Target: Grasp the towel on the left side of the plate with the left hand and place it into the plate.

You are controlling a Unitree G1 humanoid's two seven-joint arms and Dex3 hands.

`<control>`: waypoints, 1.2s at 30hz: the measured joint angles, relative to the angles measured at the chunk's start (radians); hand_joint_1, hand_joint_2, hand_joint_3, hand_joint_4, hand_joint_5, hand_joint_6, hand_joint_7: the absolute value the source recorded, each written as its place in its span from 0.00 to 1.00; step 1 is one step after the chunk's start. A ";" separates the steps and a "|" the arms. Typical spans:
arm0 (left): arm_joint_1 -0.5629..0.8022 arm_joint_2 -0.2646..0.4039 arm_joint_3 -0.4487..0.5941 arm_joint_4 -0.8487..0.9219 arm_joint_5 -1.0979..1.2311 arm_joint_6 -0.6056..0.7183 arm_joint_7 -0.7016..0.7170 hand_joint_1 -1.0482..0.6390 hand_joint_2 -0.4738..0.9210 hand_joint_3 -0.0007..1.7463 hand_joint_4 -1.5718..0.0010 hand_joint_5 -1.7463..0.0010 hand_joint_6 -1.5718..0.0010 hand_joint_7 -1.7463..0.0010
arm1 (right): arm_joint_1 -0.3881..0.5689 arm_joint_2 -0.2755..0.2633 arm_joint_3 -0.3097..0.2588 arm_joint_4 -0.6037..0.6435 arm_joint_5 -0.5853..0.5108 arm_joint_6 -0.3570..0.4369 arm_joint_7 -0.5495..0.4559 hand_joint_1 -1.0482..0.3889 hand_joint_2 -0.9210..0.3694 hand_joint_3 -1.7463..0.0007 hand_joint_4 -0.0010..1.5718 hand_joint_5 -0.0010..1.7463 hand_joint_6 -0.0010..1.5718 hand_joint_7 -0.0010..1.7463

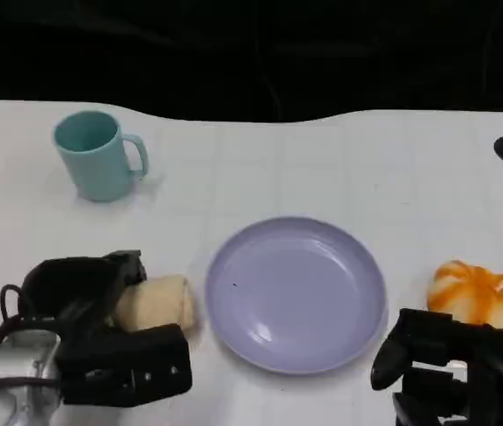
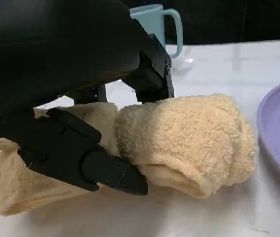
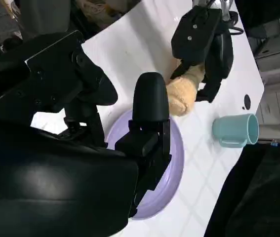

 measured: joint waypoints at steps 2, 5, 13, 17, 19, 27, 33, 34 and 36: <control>0.008 0.003 0.012 -0.028 -0.003 -0.013 0.013 0.49 1.00 0.12 0.48 0.00 0.67 0.00 | 0.000 0.000 0.000 0.000 0.000 0.000 0.000 0.74 0.31 0.29 0.43 1.00 0.42 0.84; 0.010 0.004 0.030 -0.074 -0.013 -0.024 0.029 0.50 0.88 0.31 0.47 0.00 0.66 0.00 | 0.000 0.000 0.000 0.000 0.000 0.000 0.000 0.73 0.31 0.29 0.43 1.00 0.42 0.84; 0.019 -0.001 0.054 -0.189 -0.017 -0.029 0.054 0.51 0.74 0.55 0.45 0.00 0.63 0.00 | 0.000 0.000 0.000 0.000 0.000 0.001 -0.001 0.73 0.31 0.30 0.43 1.00 0.42 0.84; 0.019 -0.018 0.054 -0.260 -0.011 -0.019 0.051 0.50 0.72 0.55 0.44 0.00 0.63 0.00 | -0.001 0.000 0.002 0.000 0.000 0.003 -0.002 0.74 0.31 0.30 0.43 1.00 0.42 0.84; 0.017 -0.040 0.049 -0.299 0.002 -0.005 0.036 0.50 0.70 0.55 0.44 0.00 0.62 0.00 | -0.001 0.000 0.003 0.000 0.000 0.004 -0.002 0.74 0.31 0.29 0.43 1.00 0.42 0.84; -0.047 -0.129 -0.012 -0.365 0.017 0.016 -0.043 0.48 0.65 0.62 0.41 0.00 0.59 0.00 | -0.001 0.000 0.006 0.000 -0.001 0.003 -0.002 0.73 0.31 0.30 0.43 1.00 0.42 0.84; -0.081 -0.186 -0.064 -0.365 0.045 0.031 -0.062 0.50 0.64 0.62 0.41 0.00 0.58 0.00 | 0.000 0.000 0.009 0.000 -0.001 0.001 -0.001 0.73 0.31 0.29 0.43 0.99 0.42 0.83; -0.082 -0.195 -0.072 -0.364 0.045 0.033 -0.067 0.50 0.65 0.61 0.41 0.00 0.58 0.00 | 0.000 0.000 0.009 0.000 -0.001 0.001 -0.001 0.73 0.31 0.29 0.43 0.99 0.42 0.83; -0.084 -0.209 -0.082 -0.359 0.045 0.036 -0.077 0.49 0.70 0.60 0.41 0.00 0.58 0.00 | 0.000 0.000 0.010 0.000 -0.001 0.001 -0.002 0.73 0.31 0.29 0.43 1.00 0.42 0.84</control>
